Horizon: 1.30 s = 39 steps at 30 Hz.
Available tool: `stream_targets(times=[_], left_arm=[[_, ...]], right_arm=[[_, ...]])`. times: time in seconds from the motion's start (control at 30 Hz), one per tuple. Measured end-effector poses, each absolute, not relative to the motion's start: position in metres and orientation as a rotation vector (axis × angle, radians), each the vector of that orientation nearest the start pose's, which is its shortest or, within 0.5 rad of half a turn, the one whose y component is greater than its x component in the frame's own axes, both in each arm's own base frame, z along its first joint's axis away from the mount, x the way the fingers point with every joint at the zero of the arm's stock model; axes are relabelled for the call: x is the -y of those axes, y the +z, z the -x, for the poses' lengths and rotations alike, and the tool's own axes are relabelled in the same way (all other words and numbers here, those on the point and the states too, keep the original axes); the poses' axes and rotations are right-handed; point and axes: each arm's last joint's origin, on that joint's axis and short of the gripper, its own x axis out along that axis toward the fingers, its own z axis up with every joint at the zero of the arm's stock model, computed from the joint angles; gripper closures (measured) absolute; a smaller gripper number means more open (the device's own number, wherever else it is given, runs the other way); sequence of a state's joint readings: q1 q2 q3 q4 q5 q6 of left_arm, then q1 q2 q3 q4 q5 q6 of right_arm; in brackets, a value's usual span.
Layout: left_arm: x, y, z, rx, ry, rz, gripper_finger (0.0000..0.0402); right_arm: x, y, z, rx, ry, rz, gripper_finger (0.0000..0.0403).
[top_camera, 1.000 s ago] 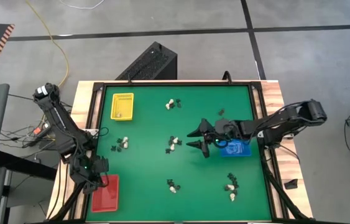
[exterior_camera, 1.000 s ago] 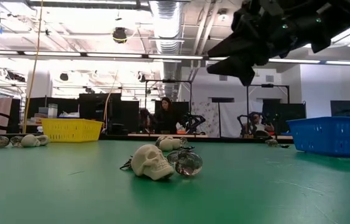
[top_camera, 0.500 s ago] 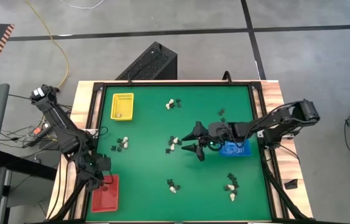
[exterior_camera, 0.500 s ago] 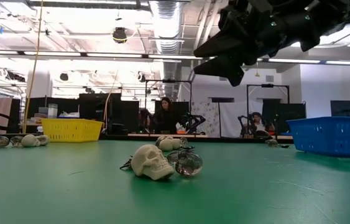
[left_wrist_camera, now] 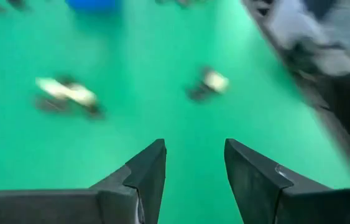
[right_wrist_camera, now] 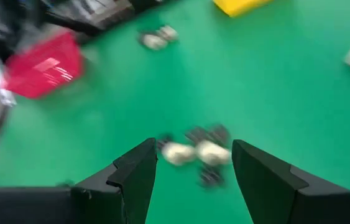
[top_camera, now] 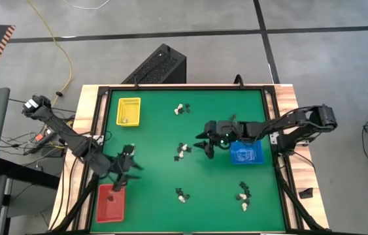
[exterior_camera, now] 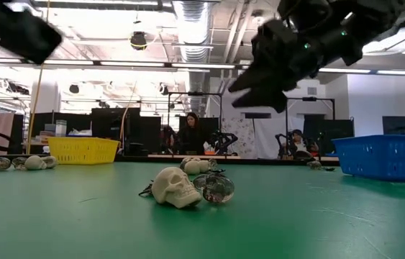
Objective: Sort Halloween decoration
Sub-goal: Put the black spider toy into the blue bin
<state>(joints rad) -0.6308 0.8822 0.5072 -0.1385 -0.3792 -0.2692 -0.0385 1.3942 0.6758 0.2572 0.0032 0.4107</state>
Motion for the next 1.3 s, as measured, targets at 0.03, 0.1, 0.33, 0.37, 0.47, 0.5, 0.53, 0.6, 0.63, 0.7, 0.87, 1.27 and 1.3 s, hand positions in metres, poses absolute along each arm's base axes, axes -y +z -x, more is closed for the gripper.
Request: stream_targets(times=[0.03,0.1,0.33,0.37,0.47,0.5,0.53,0.6,0.63,0.7,0.87,1.27,1.3], left_arm=[[0.097,0.227,-0.160,-0.458,-0.150,-0.027,0.0248],[0.091,0.226,-0.167,-0.440,-0.091,-0.107,0.0248],[0.059,0.202,-0.171,-0.408,0.159,-0.199,0.0248],[0.054,0.198,-0.169,-0.392,0.169,-0.183,0.0248],[0.041,0.190,-0.164,-0.351,0.182,-0.133,0.0248],[0.037,0.187,-0.163,-0.344,0.189,-0.125,0.0248],[0.034,0.185,-0.161,-0.333,0.196,-0.121,0.0248],[0.028,0.185,-0.158,-0.300,0.201,-0.126,0.0248],[0.025,0.184,-0.157,-0.283,0.206,-0.133,0.0248],[0.020,0.181,-0.153,-0.265,0.231,-0.143,0.0248],[0.010,0.175,-0.148,-0.211,0.264,-0.121,0.0248],[-0.003,0.179,-0.151,-0.168,0.153,-0.149,0.0249],[-0.003,0.179,-0.151,-0.169,0.150,-0.148,0.0249]], right_arm=[[0.015,0.207,-0.282,-0.483,-0.158,-0.415,0.0164],[0.024,0.214,-0.276,-0.582,-0.212,-0.422,0.0164],[0.041,0.228,-0.279,-0.708,-0.285,-0.290,0.0164],[0.042,0.226,-0.283,-0.702,-0.270,-0.264,0.0164],[0.042,0.219,-0.296,-0.657,-0.233,-0.206,0.0164],[0.042,0.216,-0.302,-0.630,-0.217,-0.206,0.0164],[0.043,0.213,-0.308,-0.602,-0.197,-0.209,0.0164],[0.043,0.203,-0.319,-0.571,-0.154,-0.209,0.0164],[0.044,0.199,-0.324,-0.548,-0.133,-0.205,0.0164],[0.044,0.192,-0.332,-0.536,-0.097,-0.203,0.0164],[0.038,0.192,-0.348,-0.568,0.020,-0.205,0.0164],[-0.002,0.158,-0.350,-0.729,-0.104,-0.087,0.0164],[-0.004,0.158,-0.350,-0.723,-0.121,-0.073,0.0164]])
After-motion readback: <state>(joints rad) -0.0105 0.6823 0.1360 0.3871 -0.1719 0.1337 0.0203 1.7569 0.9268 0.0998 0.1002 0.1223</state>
